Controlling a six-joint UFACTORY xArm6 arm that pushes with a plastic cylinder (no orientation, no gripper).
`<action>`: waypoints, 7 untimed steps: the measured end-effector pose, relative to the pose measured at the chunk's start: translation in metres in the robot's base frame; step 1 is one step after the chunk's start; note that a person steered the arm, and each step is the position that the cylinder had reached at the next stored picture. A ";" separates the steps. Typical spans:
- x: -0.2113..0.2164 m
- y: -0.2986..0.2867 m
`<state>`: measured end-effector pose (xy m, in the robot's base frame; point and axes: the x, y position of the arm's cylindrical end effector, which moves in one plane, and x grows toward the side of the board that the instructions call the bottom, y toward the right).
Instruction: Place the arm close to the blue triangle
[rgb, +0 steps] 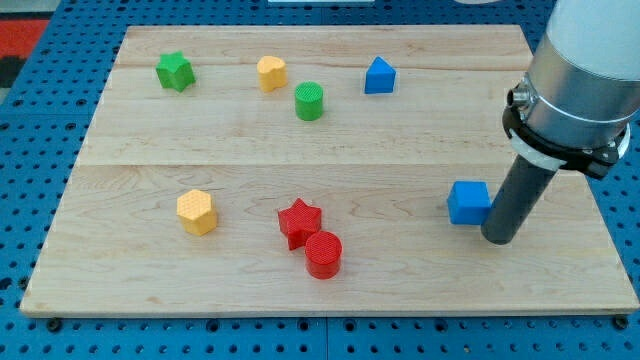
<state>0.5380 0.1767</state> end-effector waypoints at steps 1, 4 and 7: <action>-0.061 -0.014; -0.177 -0.024; -0.185 -0.024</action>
<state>0.3534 0.1531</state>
